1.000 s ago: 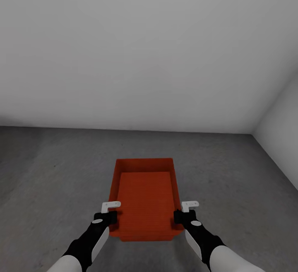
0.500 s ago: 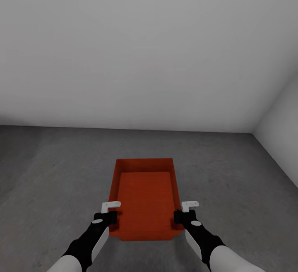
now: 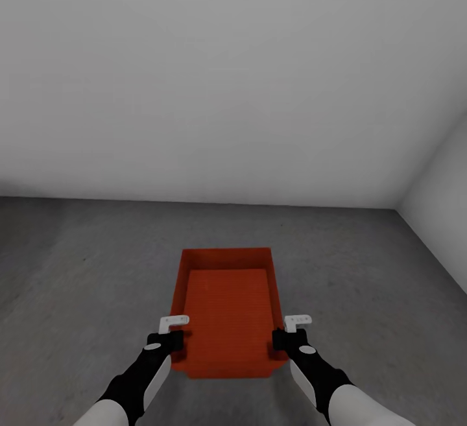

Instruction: Move the two storage containers from the living room to the garage. In the garage, place one container on the floor and stack the other container on top of it (either order is fine).

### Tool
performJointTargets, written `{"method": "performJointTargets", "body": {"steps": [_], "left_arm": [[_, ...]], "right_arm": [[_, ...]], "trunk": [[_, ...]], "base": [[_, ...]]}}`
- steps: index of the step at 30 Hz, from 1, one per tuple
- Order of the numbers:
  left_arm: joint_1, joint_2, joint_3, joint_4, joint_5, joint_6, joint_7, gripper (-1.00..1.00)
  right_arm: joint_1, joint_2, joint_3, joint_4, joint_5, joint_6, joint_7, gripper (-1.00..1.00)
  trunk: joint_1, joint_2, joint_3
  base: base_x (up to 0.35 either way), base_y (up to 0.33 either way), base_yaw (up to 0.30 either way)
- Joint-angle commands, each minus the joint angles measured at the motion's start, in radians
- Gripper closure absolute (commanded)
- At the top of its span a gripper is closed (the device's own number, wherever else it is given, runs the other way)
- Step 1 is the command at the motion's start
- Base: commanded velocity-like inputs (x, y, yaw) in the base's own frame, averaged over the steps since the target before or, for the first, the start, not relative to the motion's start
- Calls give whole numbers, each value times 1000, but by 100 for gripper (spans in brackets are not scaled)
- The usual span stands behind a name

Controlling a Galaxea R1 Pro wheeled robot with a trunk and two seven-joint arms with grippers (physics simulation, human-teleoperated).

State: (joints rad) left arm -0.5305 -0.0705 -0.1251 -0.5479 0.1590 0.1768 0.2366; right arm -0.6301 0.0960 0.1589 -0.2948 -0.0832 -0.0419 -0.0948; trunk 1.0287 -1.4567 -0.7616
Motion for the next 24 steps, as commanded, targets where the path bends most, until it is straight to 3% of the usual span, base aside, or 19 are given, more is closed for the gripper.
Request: {"method": "performJointTargets", "body": {"steps": [1, 24], "left_arm": [[-1, 2, 6, -32, -2, 6, 14, 100], [-1, 1, 5, -32, -3, 6, 15, 100]], "right_arm": [[0, -12, -16, 3, -10, -4, -83, 100], [0, -12, -16, 3, -10, -6, -83, 100]], "trunk": [[0, 0, -1], [0, 0, -1]], "base": [[181, 0, 0], [32, 0, 0]]}}
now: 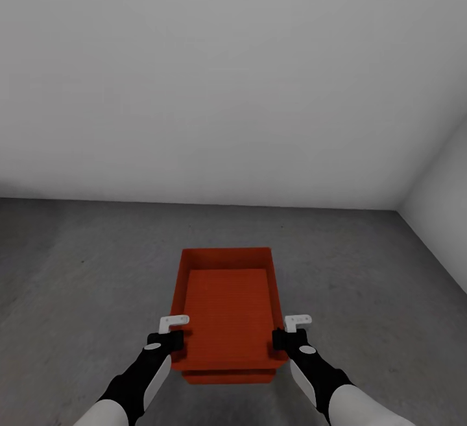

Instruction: Move the two storage containers from the living room to the garage. In the garage, place one container on the floor and stack the other container on top of it (either order is fine).

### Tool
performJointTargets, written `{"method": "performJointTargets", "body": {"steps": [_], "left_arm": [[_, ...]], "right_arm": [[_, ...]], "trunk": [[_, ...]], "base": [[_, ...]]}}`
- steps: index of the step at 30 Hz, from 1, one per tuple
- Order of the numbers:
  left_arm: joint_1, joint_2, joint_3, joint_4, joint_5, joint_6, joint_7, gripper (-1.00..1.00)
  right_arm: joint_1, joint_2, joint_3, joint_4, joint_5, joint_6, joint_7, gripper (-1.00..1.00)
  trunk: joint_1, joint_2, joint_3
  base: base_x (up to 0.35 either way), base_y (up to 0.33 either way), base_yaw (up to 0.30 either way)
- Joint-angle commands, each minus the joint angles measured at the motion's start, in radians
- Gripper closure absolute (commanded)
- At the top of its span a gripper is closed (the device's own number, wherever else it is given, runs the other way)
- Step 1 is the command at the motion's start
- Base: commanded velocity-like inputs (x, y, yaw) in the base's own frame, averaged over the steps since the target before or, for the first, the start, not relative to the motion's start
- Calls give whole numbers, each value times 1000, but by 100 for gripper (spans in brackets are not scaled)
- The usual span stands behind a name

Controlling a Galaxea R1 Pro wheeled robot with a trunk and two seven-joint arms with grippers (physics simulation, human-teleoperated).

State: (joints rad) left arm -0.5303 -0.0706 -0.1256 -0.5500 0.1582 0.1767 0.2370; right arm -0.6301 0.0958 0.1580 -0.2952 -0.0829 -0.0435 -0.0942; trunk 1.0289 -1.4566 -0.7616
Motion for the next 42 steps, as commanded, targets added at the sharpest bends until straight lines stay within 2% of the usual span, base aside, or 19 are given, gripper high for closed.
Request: {"method": "performJointTargets", "body": {"steps": [1, 3, 42], "left_arm": [[-1, 2, 6, -30, -2, 6, 15, 100], [-1, 2, 6, -29, -1, 6, 15, 100], [-1, 2, 6, -28, 0, 6, 13, 100]], "right_arm": [[0, -11, -15, 3, -11, -4, -84, 100], [0, -11, -15, 3, -11, -4, -84, 100], [0, -11, -15, 4, -12, -3, -84, 100]], "trunk": [[0, 0, -1], [0, 0, -1], [149, -273, -123]], "base": [[0, 0, 0], [0, 0, 0], [0, 0, 0]]}}
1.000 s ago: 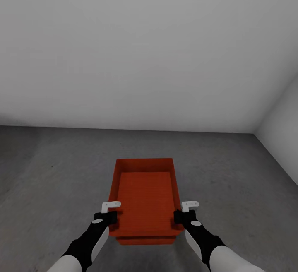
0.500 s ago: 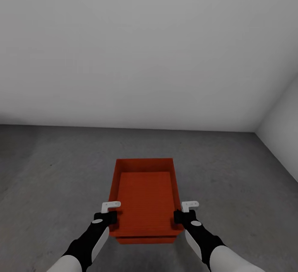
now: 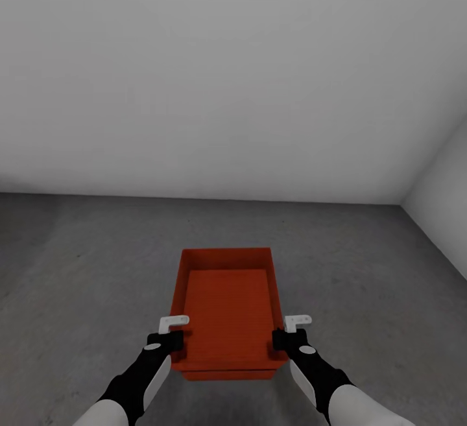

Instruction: Move the two storage containers from the living room to the garage. In the garage, place one container on the floor and stack the other container on top of it (either order is fine).

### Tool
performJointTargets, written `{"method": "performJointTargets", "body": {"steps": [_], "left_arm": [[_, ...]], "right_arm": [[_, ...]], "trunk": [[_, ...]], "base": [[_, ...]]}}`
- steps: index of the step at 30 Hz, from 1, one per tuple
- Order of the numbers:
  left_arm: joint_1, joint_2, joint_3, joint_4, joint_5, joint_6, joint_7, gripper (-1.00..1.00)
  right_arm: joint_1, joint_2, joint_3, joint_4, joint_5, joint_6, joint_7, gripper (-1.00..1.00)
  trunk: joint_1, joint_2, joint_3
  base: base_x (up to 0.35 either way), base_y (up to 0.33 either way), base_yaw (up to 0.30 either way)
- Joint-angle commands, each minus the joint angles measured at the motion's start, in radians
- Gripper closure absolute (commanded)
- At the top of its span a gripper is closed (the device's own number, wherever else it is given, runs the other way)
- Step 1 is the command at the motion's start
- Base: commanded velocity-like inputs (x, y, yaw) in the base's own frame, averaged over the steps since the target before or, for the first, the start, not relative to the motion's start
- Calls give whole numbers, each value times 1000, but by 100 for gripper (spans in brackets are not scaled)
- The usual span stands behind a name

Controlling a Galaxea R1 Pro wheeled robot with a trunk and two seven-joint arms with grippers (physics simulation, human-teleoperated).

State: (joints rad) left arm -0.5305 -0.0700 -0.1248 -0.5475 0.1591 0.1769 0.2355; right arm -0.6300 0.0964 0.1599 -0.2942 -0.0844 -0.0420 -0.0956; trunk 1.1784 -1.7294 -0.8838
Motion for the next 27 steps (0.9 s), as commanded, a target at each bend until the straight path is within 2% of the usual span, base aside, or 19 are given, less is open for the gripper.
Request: {"method": "performJointTargets", "body": {"steps": [1, 16, 21, 27], "left_arm": [[-1, 1, 5, -31, -1, 6, 15, 100], [0, 1, 5, -31, -2, 6, 15, 100], [0, 1, 5, -29, -2, 6, 15, 100], [0, 1, 5, -32, -2, 6, 15, 100]], "right_arm": [[0, -12, -17, 3, -10, -5, -83, 100], [0, -12, -16, 3, -10, -6, -85, 100], [0, -12, -16, 3, -11, -6, -85, 100], [0, -12, -16, 3, -10, -6, -85, 100]], "trunk": [[4, -8, -4], [4, -8, -4], [23, -43, -20], [23, -43, -20]], "base": [[0, 0, 0], [0, 0, 0], [0, 0, 0], [0, 0, 0]]}}
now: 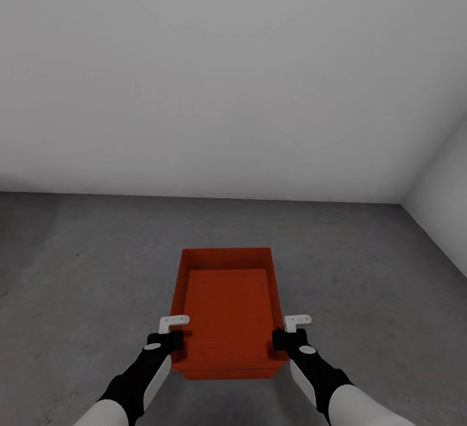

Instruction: Move the two storage containers from the living room to the garage. In the garage, place one container on the floor and stack the other container on top of it (either order is fine).

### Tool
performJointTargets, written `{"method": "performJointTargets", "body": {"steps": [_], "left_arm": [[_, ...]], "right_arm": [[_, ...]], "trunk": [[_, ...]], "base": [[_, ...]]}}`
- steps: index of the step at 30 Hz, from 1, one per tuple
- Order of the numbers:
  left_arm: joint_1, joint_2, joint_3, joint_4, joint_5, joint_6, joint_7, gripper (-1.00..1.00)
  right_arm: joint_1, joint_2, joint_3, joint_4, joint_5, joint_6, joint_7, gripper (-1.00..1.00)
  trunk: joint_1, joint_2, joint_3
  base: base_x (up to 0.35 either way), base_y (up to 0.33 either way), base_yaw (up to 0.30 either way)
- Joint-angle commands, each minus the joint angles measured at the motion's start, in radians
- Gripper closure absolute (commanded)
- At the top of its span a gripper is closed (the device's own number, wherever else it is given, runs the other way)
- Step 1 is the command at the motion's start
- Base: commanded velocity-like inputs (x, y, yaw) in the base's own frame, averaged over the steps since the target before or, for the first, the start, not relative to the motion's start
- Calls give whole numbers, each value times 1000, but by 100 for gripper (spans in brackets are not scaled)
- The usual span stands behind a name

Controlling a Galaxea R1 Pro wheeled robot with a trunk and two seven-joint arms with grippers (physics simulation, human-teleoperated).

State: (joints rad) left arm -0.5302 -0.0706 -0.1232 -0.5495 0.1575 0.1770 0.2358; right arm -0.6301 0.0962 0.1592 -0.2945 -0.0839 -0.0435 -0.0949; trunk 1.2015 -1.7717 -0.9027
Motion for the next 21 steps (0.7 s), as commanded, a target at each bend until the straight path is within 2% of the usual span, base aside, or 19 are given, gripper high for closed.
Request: {"method": "performJointTargets", "body": {"steps": [1, 6, 13, 21], "left_arm": [[-1, 2, 4, -30, -1, 6, 15, 100], [-1, 2, 4, -30, -1, 6, 15, 100], [-1, 2, 4, -29, 0, 6, 15, 100], [-1, 2, 4, -30, 0, 6, 15, 100]], "right_arm": [[0, -12, -16, 3, -11, -4, -85, 100], [0, -12, -15, 3, -11, -4, -86, 100], [0, -12, -15, 3, -11, -4, -86, 100], [0, -12, -15, 3, -11, -4, -85, 100]], "trunk": [[0, 0, -1], [0, 0, -1], [27, -49, -23], [27, -49, -23]], "base": [[0, 0, 0], [0, 0, 0], [0, 0, 0], [0, 0, 0]]}}
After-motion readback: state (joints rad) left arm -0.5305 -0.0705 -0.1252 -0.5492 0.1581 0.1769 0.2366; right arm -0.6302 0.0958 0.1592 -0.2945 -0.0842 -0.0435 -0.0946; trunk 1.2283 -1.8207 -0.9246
